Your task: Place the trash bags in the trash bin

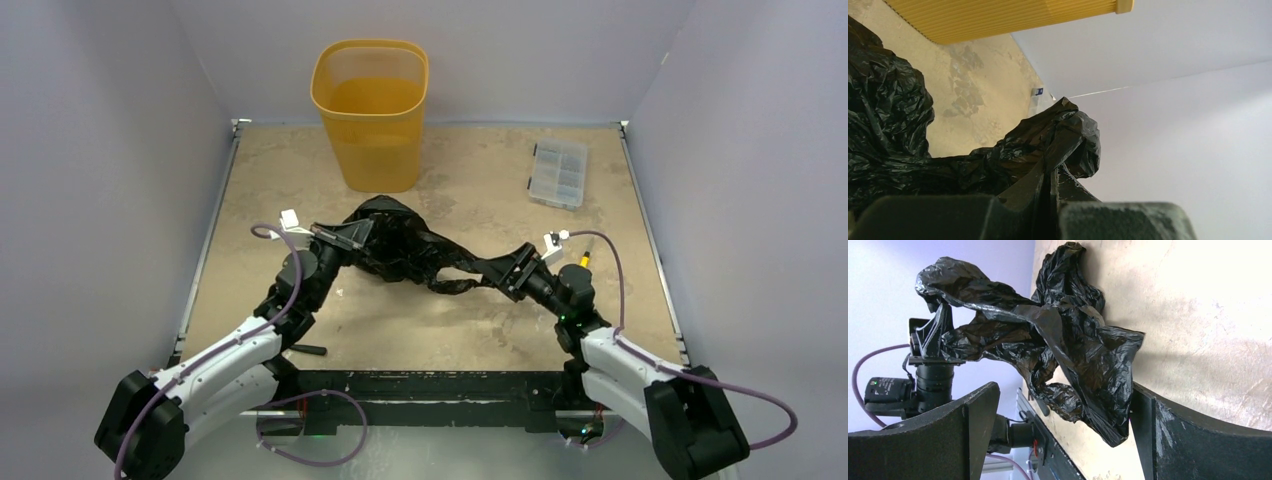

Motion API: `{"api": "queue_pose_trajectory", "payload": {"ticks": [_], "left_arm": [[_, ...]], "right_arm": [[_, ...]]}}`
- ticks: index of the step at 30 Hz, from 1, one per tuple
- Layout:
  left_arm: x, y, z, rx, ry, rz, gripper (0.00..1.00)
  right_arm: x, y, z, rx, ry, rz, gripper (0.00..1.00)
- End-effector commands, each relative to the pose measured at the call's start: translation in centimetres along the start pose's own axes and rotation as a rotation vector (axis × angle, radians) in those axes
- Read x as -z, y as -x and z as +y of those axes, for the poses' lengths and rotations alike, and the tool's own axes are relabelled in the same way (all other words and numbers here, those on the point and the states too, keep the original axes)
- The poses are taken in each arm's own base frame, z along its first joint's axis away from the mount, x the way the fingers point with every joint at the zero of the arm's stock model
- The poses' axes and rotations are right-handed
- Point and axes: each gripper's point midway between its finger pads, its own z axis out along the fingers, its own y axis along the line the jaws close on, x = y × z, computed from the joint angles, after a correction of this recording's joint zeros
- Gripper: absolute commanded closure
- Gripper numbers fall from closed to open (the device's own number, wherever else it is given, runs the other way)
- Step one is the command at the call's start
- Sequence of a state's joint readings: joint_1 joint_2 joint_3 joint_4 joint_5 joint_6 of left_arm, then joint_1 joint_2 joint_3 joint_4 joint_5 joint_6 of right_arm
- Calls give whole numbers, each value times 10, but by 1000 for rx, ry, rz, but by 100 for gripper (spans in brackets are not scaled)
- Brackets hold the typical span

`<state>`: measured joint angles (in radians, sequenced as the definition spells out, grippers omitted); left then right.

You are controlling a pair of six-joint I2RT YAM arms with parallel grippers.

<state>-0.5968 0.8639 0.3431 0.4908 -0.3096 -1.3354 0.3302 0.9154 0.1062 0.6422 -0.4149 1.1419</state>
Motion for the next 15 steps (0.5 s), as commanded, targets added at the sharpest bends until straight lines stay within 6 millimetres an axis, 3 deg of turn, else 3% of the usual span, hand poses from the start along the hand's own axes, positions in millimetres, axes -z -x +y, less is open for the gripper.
{"api": "queue_pose_trajectory", "payload": {"ticks": [1,5,8,10,12,15], "left_arm": [[1,11,-14,78,-58,-55,100],[0,10,-13,110,-77,-61,100],[0,10,-12,125,-84,-64,100],[0,12,-14,117,-87,-71,100],[0,17,-17,105,-87,-91,100],[-2,28,-21,98,-84,-135,100]], "right_arm": [[-5,12,26,0,125,-49,1],[-6,10,36,-35,186,-45,7],[-16,0,39,21,189,14,23],[-23,-7,42,64,193,70,27],[-24,-8,41,81,198,79,23],[-21,-9,39,91,192,70,8]]}}
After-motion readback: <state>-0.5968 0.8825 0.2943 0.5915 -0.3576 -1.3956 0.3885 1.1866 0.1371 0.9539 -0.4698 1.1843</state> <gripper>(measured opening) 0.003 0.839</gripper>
